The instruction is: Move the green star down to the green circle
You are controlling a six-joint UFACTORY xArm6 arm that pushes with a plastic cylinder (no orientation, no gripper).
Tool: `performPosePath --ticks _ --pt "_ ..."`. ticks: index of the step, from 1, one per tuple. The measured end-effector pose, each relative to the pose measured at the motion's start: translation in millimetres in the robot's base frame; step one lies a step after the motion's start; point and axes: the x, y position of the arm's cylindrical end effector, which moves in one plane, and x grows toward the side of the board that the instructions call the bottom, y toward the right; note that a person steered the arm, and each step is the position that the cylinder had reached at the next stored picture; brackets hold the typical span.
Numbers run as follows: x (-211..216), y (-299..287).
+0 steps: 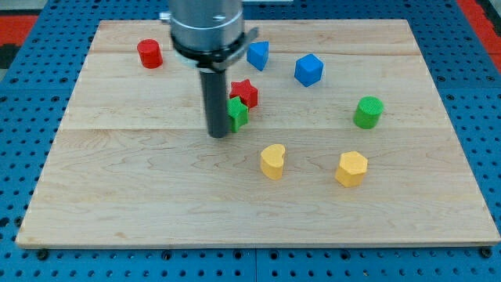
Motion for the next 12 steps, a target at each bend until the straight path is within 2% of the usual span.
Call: performPosePath --ticks 1,2,3,4,5,6,7,8,9,10,11,12 --pt "0 -42" --pt "-28 -17" --pt "-33 60" --pt "-11 127" --pt "-15 140" --pt "-59 140" --pt "-31 175" --pt "-13 177" --pt "-21 108" --pt "14 137" --pt "38 215" --pt "38 203"
